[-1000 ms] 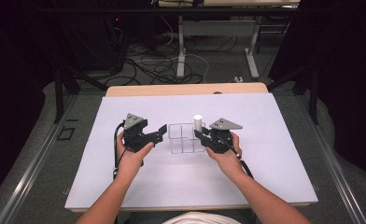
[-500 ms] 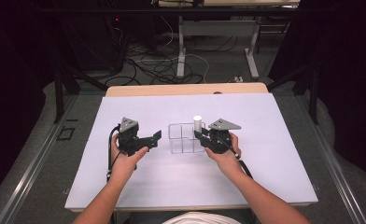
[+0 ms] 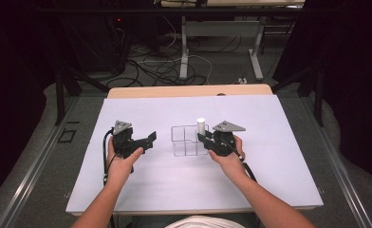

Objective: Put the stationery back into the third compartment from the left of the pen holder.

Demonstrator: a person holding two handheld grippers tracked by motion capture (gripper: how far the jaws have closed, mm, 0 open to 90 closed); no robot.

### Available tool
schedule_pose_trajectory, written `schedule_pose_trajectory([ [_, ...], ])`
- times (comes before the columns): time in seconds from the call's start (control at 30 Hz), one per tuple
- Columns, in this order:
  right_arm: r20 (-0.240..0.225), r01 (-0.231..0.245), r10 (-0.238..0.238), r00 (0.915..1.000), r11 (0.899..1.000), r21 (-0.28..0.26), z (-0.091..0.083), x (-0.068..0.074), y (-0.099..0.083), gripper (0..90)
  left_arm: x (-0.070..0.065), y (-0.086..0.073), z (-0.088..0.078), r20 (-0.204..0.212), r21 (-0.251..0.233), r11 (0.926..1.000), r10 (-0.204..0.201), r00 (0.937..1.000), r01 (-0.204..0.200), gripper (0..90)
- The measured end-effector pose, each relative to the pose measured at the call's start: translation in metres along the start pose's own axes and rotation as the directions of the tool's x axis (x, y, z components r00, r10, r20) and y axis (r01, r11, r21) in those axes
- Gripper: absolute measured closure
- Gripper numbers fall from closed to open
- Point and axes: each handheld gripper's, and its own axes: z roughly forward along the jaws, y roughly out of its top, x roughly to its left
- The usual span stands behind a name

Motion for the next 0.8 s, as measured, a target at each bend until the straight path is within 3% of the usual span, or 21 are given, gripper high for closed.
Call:
schedule_pose_trajectory([
  [0.2,0.018,0.011,-0.01,0.9998,0.999,-0.039,-0.011,0.0,0.008,38.1,0.002,0.0,-0.002,-0.004,-0.01,0.9999,0.003,1.0,-0.003,0.5],
  [0.37,0.023,0.018,-0.018,0.9996,1.0,-0.013,-0.021,0.0,0.014,21.2,0.002,0.0,-0.003,-0.006,-0.013,0.9999,0.008,0.9999,-0.008,0.5],
  [0.47,0.038,0.037,-0.037,0.9986,0.999,0.008,-0.026,-0.003,0.016,14.9,0.003,-0.001,-0.005,-0.008,-0.016,0.9997,0.019,0.9998,-0.019,0.5],
  [0.57,0.062,0.041,-0.043,0.9972,0.999,0.023,-0.034,-0.008,0.016,14.0,0.004,-0.002,-0.008,-0.007,-0.024,0.9996,0.014,0.9999,-0.014,0.6],
  [0.8,0.11,0.018,-0.023,0.9937,0.999,0.042,-0.05,-0.028,0.012,3.6,0.007,-0.003,-0.013,-0.012,-0.026,0.9995,0.02,0.9997,-0.021,0.5],
])
